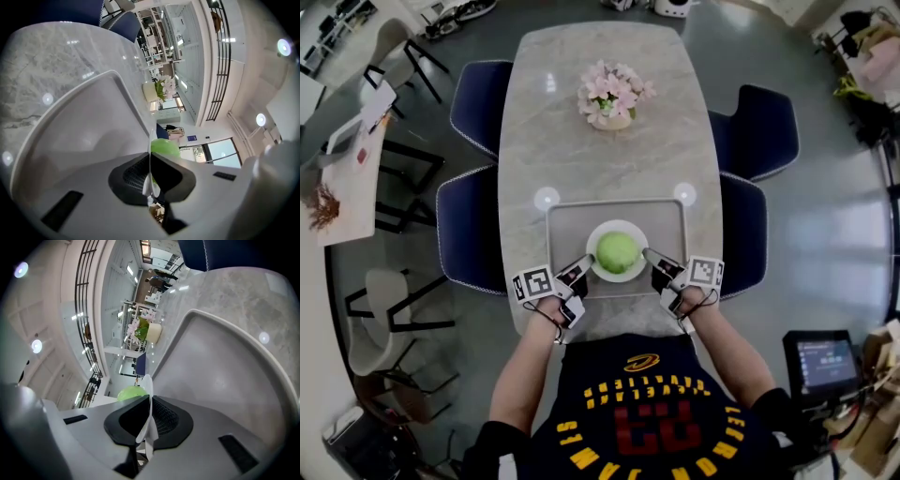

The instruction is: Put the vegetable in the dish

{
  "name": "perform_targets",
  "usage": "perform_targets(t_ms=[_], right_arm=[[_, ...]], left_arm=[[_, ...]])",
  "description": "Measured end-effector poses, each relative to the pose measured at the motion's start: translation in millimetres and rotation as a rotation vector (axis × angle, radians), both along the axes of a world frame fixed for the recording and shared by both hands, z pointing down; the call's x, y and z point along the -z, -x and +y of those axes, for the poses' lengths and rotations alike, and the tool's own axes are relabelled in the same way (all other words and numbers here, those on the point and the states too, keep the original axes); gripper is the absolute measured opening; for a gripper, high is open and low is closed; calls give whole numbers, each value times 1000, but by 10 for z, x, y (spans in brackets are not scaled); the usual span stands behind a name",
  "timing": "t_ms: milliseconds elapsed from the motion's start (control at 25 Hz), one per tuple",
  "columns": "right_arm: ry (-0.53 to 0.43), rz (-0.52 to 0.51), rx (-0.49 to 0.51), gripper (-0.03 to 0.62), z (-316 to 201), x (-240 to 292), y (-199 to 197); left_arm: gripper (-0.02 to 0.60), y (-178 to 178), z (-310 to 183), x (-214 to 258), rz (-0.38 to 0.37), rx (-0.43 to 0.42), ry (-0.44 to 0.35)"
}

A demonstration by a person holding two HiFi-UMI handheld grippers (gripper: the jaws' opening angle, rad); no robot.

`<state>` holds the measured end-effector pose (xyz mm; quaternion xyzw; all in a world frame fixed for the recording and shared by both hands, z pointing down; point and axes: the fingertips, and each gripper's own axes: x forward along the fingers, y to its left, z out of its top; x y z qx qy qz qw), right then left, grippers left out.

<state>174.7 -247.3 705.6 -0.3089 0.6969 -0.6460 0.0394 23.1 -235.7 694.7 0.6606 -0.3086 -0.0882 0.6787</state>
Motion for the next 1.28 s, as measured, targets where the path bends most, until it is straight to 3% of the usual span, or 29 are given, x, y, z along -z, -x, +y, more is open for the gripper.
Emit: perform_targets(t_ms=[120, 360, 1280], right_arm=[[98, 28, -30, 15, 48, -191, -37], [83, 19, 4, 15, -6, -344, 31], [105, 136, 63, 15, -2, -508, 63]], left_arm=[[14, -30, -27, -116, 0, -19, 5], [14, -22, -65, -284, -32, -46, 20], [15, -23, -50, -541, -161, -93, 63]])
